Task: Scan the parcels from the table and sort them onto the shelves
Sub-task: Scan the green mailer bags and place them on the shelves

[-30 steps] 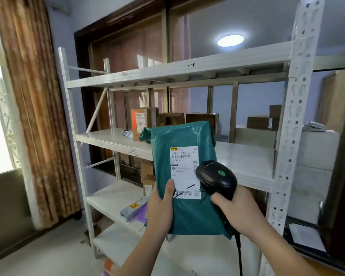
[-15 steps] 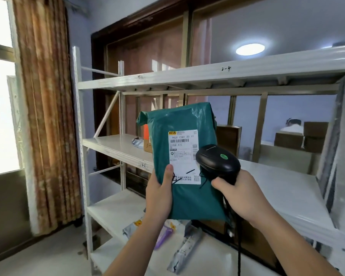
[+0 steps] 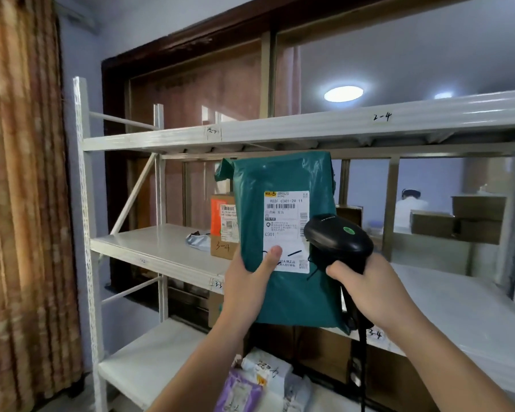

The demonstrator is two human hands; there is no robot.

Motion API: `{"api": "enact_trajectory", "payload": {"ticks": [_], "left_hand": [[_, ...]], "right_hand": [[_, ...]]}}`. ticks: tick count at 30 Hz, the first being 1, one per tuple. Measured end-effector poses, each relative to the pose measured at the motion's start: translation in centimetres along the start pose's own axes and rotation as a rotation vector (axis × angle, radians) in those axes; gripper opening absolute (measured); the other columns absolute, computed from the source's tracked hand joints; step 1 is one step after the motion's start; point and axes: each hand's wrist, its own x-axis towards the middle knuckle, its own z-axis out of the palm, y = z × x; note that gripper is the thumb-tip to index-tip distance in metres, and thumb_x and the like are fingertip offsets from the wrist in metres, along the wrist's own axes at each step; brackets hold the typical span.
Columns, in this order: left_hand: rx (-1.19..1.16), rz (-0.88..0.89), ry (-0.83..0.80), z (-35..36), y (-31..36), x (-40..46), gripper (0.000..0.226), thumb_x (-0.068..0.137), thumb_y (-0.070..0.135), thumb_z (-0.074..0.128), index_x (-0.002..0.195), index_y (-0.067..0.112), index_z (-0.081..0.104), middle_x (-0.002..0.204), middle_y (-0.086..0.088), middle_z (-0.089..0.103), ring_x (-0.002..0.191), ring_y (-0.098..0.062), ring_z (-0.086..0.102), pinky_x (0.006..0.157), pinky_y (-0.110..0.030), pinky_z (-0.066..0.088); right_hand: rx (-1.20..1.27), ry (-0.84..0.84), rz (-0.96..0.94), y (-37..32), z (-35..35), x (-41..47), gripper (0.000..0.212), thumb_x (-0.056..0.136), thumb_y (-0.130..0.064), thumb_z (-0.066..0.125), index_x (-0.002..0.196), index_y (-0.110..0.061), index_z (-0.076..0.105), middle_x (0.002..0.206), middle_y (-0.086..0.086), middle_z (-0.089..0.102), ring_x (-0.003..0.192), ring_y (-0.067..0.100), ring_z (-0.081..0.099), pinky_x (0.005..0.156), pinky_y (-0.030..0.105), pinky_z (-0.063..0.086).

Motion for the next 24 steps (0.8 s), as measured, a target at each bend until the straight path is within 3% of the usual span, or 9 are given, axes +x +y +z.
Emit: {"api": "enact_trajectory", "payload": {"ticks": [3, 6, 9, 14, 18, 21, 24], "left_hand": [[0.032, -0.003, -0.062, 0.2, -1.1, 1.7, 0.074, 0.071, 0.058, 0.090, 0.136, 0.034, 0.062, 0.123, 0.020, 0.074, 0.114, -0.004, 0.070, 0.100, -0.039, 0.058], [0.059, 0.024, -0.092, 1.1, -2.4, 3.1, 0.072, 0.072, 0.042, 0.093, 0.136, 0.033, 0.061, 0.120, 0.024, 0.073, 0.110, 0.004, 0.068, 0.093, -0.018, 0.057], [0.045, 0.014, -0.121, 2.1, -3.8, 4.7, 0.075, 0.072, 0.041, 0.094, 0.138, 0.035, 0.058, 0.121, 0.026, 0.072, 0.112, 0.004, 0.067, 0.097, -0.025, 0.058], [0.040, 0.001, -0.146, 4.0, -7.0, 7.5, 0.085, 0.062, 0.054, 0.095, 0.137, 0.039, 0.057, 0.122, 0.024, 0.072, 0.116, -0.001, 0.067, 0.105, -0.041, 0.056], [0.049, 0.008, -0.141, 5.0, -9.2, 9.3, 0.083, 0.062, 0.047, 0.098, 0.132, 0.047, 0.052, 0.120, 0.026, 0.071, 0.116, 0.003, 0.064, 0.101, -0.029, 0.055], [0.066, 0.002, -0.151, 5.6, -10.1, 10.4, 0.089, 0.061, 0.040, 0.100, 0.131, 0.041, 0.046, 0.119, 0.026, 0.066, 0.114, 0.007, 0.061, 0.086, -0.012, 0.050], [0.076, 0.006, -0.176, 6.5, -10.8, 11.3, 0.094, 0.060, 0.042, 0.101, 0.130, 0.039, 0.040, 0.119, 0.025, 0.063, 0.113, 0.002, 0.061, 0.082, -0.011, 0.046]], "right_hand": [[-0.026, 0.037, 0.042, 0.3, 0.6, 0.8, 0.019, 0.087, -0.019, 0.067, 0.092, 0.000, 0.067, 0.090, 0.028, 0.067, 0.070, 0.024, 0.058, 0.065, 0.034, 0.038], [-0.038, 0.049, 0.105, 1.2, 0.7, 1.7, 0.021, 0.088, -0.021, 0.067, 0.100, -0.004, 0.068, 0.094, 0.026, 0.067, 0.076, 0.026, 0.063, 0.067, 0.034, 0.040], [-0.008, 0.061, 0.144, 2.1, 0.8, 2.9, 0.026, 0.088, -0.020, 0.067, 0.114, -0.017, 0.065, 0.096, 0.006, 0.069, 0.088, 0.019, 0.065, 0.069, 0.032, 0.045], [-0.029, 0.063, 0.179, 3.6, 1.1, 5.2, 0.008, 0.089, -0.016, 0.066, 0.095, -0.021, 0.066, 0.079, -0.001, 0.065, 0.077, 0.017, 0.061, 0.066, 0.032, 0.043], [-0.062, 0.056, 0.203, 5.1, 1.7, 6.7, 0.015, 0.089, -0.015, 0.067, 0.077, -0.021, 0.060, 0.063, -0.003, 0.054, 0.067, 0.018, 0.054, 0.062, 0.032, 0.038], [-0.096, 0.060, 0.227, 5.8, 2.3, 7.6, 0.021, 0.090, -0.014, 0.066, 0.072, -0.019, 0.055, 0.061, -0.001, 0.049, 0.062, 0.018, 0.049, 0.060, 0.031, 0.035], [-0.114, 0.092, 0.246, 6.4, 2.7, 8.2, 0.021, 0.089, -0.015, 0.066, 0.072, -0.017, 0.053, 0.059, -0.001, 0.048, 0.060, 0.018, 0.048, 0.059, 0.031, 0.035]]}}
